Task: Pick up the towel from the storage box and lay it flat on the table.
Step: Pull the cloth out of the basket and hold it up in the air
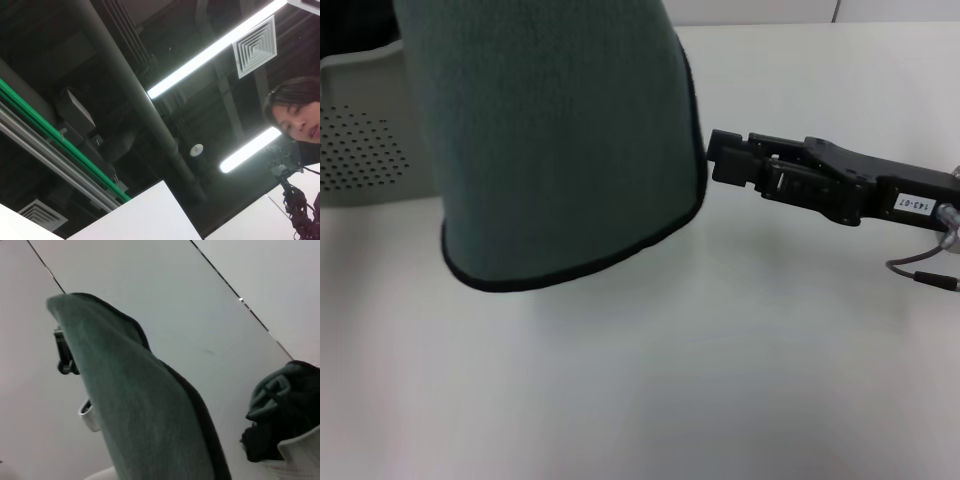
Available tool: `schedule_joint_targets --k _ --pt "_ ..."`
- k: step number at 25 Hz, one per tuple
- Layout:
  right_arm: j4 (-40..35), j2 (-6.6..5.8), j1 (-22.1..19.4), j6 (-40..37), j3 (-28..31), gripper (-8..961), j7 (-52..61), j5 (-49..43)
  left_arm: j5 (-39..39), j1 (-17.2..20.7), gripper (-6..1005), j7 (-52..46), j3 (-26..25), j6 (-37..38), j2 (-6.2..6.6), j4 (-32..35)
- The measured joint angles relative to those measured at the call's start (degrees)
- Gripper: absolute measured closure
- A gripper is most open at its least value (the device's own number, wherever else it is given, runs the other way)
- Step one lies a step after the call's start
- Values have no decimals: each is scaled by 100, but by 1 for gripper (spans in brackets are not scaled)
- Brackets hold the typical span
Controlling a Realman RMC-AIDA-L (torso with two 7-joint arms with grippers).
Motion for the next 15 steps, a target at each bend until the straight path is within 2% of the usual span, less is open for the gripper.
schedule_joint_targets --k 15 --pt "-2 3 83 101 -266 516 4 3 -3 -35 988 -2 42 3 -23 6"
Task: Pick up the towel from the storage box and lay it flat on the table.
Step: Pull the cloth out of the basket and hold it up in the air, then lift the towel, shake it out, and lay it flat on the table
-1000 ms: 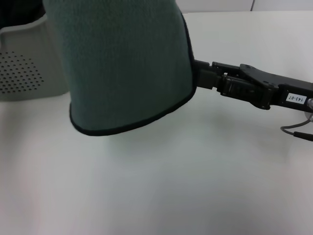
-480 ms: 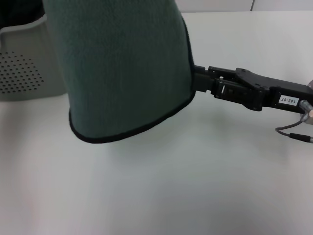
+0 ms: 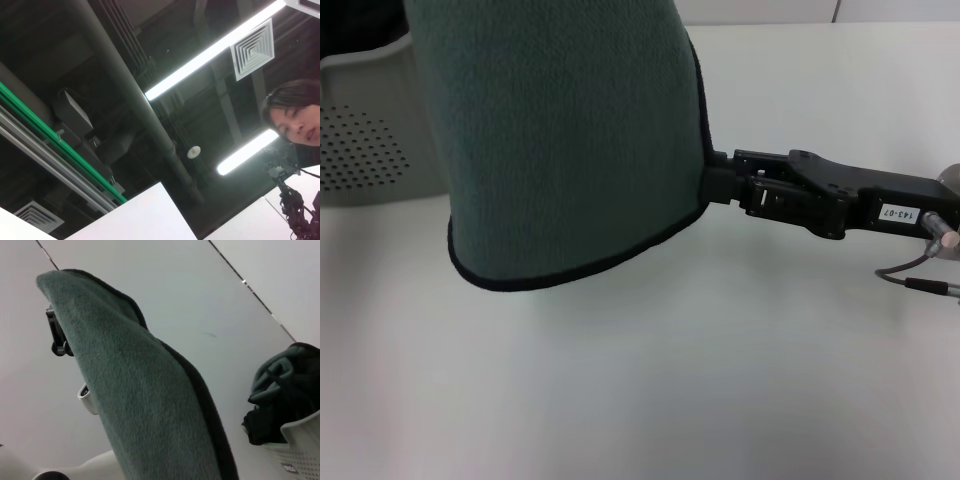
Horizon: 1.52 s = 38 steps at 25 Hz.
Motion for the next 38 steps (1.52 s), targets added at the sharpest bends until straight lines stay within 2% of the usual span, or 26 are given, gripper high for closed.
schedule_joint_targets --k 10,20,26,31,35,38 --pt "-2 14 67 -84 -130 680 -22 11 -6 24 989 1 48 6 -6 0" --pt "-37 14 40 -139 -153 687 -65 42 -62 72 989 -26 54 6 -7 6" --pt "-53 27 -78 -212 -97 770 -472 124 -85 170 989 0 54 5 -4 9" --pt "-149 7 -223 -228 -69 927 -545 437 170 462 989 280 54 -4 5 -40" --pt "-585 -36 -417 -158 -33 945 -350 584 348 778 988 639 94 -11 -60 -131" --pt "-1215 -65 -574 139 -24 949 36 567 381 945 978 756 129 -25 -65 -500"
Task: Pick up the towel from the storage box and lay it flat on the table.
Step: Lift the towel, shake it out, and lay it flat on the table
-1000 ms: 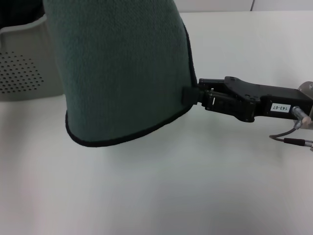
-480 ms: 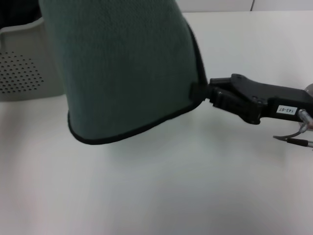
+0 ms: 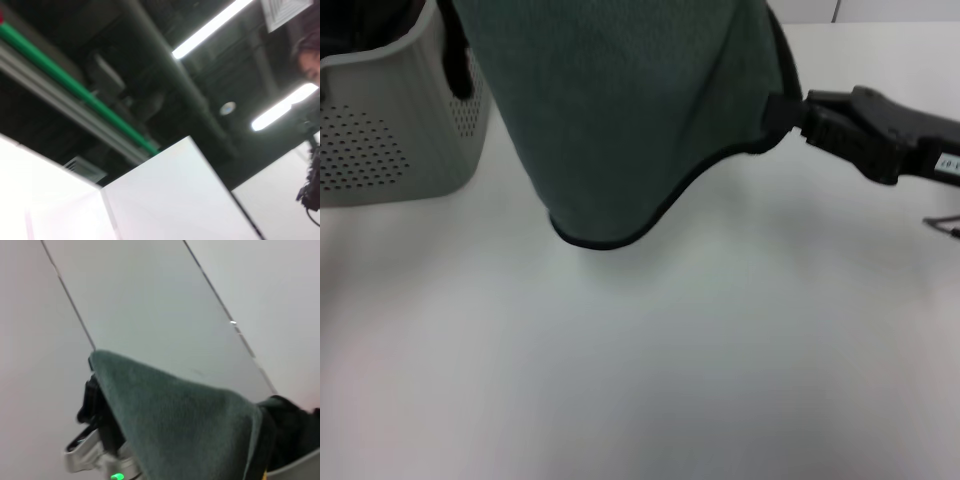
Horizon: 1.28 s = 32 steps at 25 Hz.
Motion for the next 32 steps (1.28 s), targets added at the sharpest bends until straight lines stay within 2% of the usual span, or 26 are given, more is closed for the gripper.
schedule_joint_targets --k 3,6,8,10,15,19,22,26,32 --pt "-859 -54 -164 436 -40 949 513 -212 136 106 951 54 -31 -107 40 -413" --pt "-1881 -113 -278 813 -37 949 1137 -649 582 224 924 -27 -49 -544 57 -562" --pt "-2655 -168 -309 1082 -16 948 1609 -1141 1011 320 849 -121 -49 -884 82 -574" --pt "-3371 -272 -244 1320 5 948 2128 -1706 1469 384 774 -227 -49 -1098 136 -586" --pt "-4363 -603 225 1585 19 948 3100 -2733 2316 526 664 -800 -45 -1152 425 -561" --pt "-4842 -749 692 1672 130 948 3465 -3413 2753 637 592 -1192 -19 -880 623 -453" --pt "-5380 -757 962 1689 149 948 3510 -4026 2932 709 537 -1247 -33 -709 687 -445" --pt "-5996 -661 1338 1783 156 947 3539 -4921 2992 796 545 -1259 -21 -609 736 -442" --pt "-6267 -609 1769 1994 95 947 3453 -5388 3237 823 546 -1366 -46 -547 745 -447"
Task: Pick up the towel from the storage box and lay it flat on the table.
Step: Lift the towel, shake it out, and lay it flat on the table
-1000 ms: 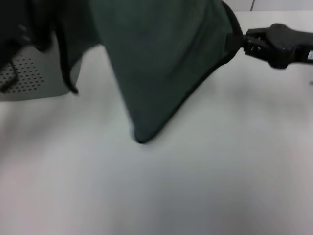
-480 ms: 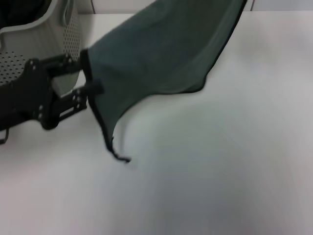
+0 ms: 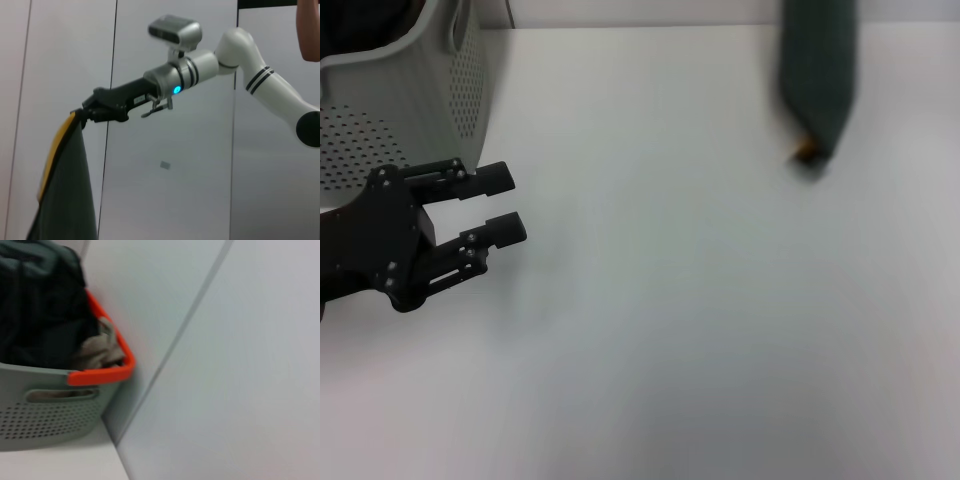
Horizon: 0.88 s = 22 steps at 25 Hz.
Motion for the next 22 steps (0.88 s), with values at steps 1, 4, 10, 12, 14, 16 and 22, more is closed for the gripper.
schedule_joint_targets --k 1,4,10,12,14,16,22 --pt "-86 3 58 -99 -56 947 -70 17 2 0 546 -14 -46 -4 -17 -13" --pt "-447 100 50 -351 -172 947 -357 77 -74 -17 547 -58 -366 -11 -118 -53" --pt "-1202 533 -605 -485 -155 946 -1219 1031 -371 -126 548 -459 -1142 -17 -355 -208" --pt "-1159 613 -922 -302 -169 946 -1610 1679 -401 -334 549 -799 -1206 -18 -376 -347" --pt "-938 659 -1098 -136 -199 946 -1939 2217 -304 -498 549 -980 -1192 -12 -377 -425" --pt "-658 657 -1151 -76 -216 946 -2149 2714 -161 -666 549 -1087 -1174 11 -377 -502" --pt "-74 629 -1010 -130 -207 946 -2296 3627 41 -932 547 -1101 -647 31 -391 -659"
